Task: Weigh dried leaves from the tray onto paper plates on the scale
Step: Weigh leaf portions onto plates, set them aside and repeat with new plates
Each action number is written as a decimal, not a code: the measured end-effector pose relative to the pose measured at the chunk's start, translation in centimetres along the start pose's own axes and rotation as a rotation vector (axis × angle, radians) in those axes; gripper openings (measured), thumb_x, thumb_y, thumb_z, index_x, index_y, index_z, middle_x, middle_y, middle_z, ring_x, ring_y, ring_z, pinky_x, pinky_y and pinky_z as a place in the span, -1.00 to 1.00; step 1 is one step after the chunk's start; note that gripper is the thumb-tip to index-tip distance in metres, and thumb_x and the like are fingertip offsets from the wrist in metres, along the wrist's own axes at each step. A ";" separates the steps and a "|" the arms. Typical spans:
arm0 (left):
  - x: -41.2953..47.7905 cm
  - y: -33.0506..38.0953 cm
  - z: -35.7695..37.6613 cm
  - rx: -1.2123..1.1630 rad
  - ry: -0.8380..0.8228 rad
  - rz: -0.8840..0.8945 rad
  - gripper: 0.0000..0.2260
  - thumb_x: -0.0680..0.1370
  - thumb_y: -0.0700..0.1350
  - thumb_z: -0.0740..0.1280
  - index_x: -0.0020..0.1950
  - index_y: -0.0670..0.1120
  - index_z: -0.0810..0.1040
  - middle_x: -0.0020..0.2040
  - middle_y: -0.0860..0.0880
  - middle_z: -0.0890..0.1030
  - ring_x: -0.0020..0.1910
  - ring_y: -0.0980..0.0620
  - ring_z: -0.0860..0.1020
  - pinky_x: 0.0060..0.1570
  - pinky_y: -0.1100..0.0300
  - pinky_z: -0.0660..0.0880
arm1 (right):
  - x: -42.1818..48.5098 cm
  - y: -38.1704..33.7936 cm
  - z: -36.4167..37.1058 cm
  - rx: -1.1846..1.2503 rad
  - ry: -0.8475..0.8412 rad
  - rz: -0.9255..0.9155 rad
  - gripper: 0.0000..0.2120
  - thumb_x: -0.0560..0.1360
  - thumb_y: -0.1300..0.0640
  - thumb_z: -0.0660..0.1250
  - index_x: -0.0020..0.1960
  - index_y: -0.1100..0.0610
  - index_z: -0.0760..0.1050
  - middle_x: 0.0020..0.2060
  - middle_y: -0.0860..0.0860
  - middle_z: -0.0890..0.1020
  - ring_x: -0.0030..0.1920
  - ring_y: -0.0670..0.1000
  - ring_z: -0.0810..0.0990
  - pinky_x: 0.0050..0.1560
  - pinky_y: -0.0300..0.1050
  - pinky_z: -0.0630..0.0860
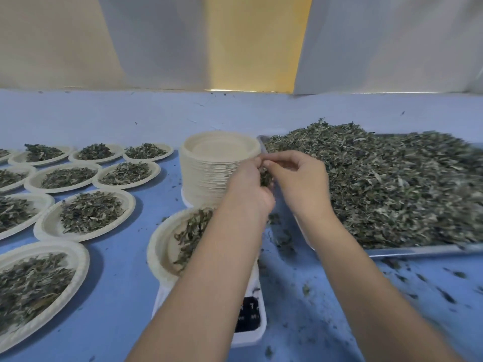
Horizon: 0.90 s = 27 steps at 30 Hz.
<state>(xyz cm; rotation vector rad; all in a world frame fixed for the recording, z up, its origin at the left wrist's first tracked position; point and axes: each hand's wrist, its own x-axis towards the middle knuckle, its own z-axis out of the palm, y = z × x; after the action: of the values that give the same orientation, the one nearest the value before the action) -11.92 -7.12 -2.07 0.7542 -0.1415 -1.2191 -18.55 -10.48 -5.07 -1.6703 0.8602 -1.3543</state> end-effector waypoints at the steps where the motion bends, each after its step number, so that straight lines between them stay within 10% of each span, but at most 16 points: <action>1: 0.6 -1.1 0.4 0.027 -0.005 -0.024 -0.77 0.64 -0.24 0.09 -0.16 -0.19 0.44 -0.21 -0.16 0.47 -0.28 -0.03 0.45 -0.29 0.21 0.41 | 0.1 0.6 -0.7 -0.026 0.026 0.011 -0.88 0.44 0.24 0.40 -0.13 0.05 0.66 -0.28 -0.09 0.67 -0.27 -0.20 0.58 -0.14 -0.24 0.52; 11: 3.2 -8.2 2.4 0.287 -0.051 -0.198 -0.57 0.57 0.20 0.17 0.15 -0.14 0.51 -0.09 -0.06 0.53 -0.18 0.00 0.50 -0.14 0.12 0.47 | 1.7 4.9 -6.4 -0.115 0.213 0.313 -0.81 0.57 0.10 0.14 -0.06 0.05 0.52 -0.08 0.03 0.65 0.00 0.05 0.59 0.17 0.10 0.47; 16: 3.2 -8.0 2.0 0.425 -0.125 -0.126 -0.48 0.58 0.27 0.01 0.44 0.04 0.34 0.53 0.01 0.14 0.52 0.01 0.02 0.43 -0.09 -0.03 | 1.6 5.7 -6.7 -0.147 0.187 0.331 -0.81 0.57 0.10 0.12 -0.13 0.00 0.49 -0.07 -0.01 0.62 -0.01 0.03 0.57 0.01 -0.04 0.46; 27: 1.9 -6.2 1.2 0.197 -0.220 -0.193 -0.42 0.61 0.19 0.08 0.52 -0.11 0.15 0.41 -0.13 0.37 0.23 0.00 0.46 0.08 0.11 0.43 | 0.7 4.8 -3.8 -0.081 0.157 0.293 -0.69 0.54 0.20 0.14 0.19 0.12 0.56 0.08 0.04 0.62 0.13 0.06 0.56 0.25 0.07 0.44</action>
<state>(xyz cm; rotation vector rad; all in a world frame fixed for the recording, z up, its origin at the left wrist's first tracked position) -16.73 -10.17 -5.41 0.8162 -0.3808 -1.4867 -22.22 -13.83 -8.69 -1.4430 1.2143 -1.2710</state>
